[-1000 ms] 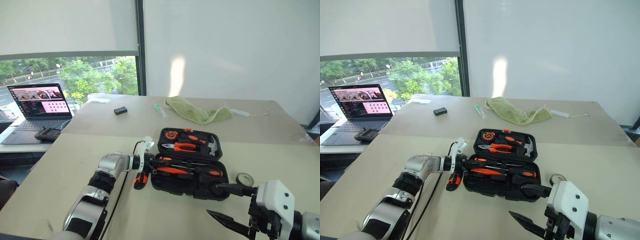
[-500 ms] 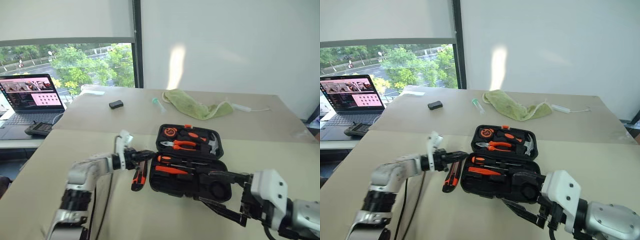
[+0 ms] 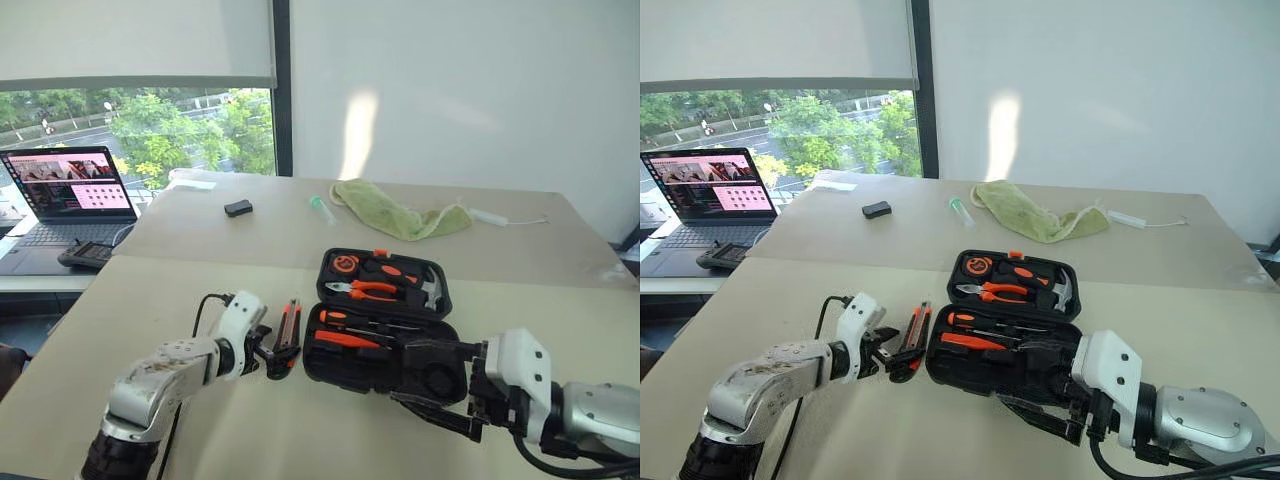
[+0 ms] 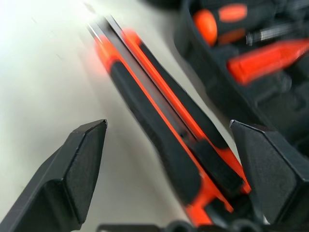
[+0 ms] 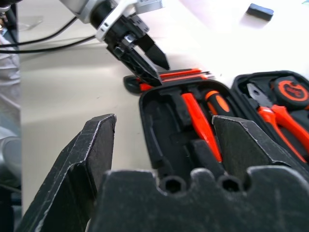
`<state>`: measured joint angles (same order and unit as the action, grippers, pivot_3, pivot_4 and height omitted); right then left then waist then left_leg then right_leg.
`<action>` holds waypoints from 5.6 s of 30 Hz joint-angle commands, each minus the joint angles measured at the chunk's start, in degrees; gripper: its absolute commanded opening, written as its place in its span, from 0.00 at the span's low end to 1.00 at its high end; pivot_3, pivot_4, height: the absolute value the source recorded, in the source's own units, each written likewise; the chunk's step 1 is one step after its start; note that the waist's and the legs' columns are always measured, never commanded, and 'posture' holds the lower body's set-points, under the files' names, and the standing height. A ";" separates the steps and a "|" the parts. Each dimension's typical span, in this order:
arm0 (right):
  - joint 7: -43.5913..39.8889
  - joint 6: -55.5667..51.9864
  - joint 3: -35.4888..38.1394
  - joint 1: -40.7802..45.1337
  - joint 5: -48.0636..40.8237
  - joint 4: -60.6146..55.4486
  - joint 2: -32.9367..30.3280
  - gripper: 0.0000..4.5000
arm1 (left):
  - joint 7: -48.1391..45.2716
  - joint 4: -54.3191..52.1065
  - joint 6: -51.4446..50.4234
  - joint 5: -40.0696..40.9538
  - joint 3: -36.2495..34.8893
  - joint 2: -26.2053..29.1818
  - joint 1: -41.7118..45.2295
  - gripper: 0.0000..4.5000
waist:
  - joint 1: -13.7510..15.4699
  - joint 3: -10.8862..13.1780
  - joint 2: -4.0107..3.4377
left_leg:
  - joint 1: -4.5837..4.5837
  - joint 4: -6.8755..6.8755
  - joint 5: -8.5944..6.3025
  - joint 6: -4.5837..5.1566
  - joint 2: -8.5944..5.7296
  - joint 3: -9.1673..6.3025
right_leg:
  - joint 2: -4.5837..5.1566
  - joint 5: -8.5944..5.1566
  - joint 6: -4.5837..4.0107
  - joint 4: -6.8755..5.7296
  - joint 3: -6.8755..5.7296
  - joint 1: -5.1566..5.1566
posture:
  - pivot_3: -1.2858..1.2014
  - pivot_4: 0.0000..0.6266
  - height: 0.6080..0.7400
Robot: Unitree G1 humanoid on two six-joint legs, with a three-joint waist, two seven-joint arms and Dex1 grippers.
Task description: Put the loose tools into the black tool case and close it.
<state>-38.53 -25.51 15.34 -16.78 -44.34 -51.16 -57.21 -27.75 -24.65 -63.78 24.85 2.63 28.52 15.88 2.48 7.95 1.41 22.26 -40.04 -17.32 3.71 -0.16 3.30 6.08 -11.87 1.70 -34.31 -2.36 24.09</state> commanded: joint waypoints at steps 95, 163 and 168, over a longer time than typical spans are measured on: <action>19.45 -30.14 15.76 1.87 -10.32 7.05 -4.81 0.83 | -46.14 26.23 33.95 4.62 10.01 -1.44 15.63 0.15 | -2.09 -0.48 -0.53 | -0.44 -0.59 -0.07 0.44 0.18 0.15 | -0.07 -0.18 -0.16 -0.78 0.11 -0.30 | 0.52 0.24 1.00; 8.64 -40.72 -8.75 45.85 9.98 34.21 7.79 0.45 | 8.04 11.79 12.81 8.96 -1.47 -8.57 19.95 0.93 | -1.29 0.32 -0.26 | 0.04 -0.97 0.02 0.45 -0.10 0.18 | -0.52 0.38 0.06 -0.69 0.20 -0.04 | 0.52 0.24 1.00; 12.13 -34.66 -12.96 57.64 17.99 54.77 14.27 0.45 | 16.68 31.10 13.53 -1.57 0.25 -11.70 27.86 0.93 | -1.95 0.33 -0.28 | 0.15 -0.87 0.41 -0.09 -0.14 0.23 | -0.57 0.41 0.01 -0.75 0.21 0.19 | 0.52 0.24 1.00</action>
<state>-27.67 -64.17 2.49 36.67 -29.77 -2.87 -43.64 -13.31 0.49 -51.41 27.56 2.10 17.11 40.81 0.53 8.28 1.13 22.34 -40.88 -16.85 3.56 -0.31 3.60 5.46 -11.45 1.69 -35.09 -2.12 24.27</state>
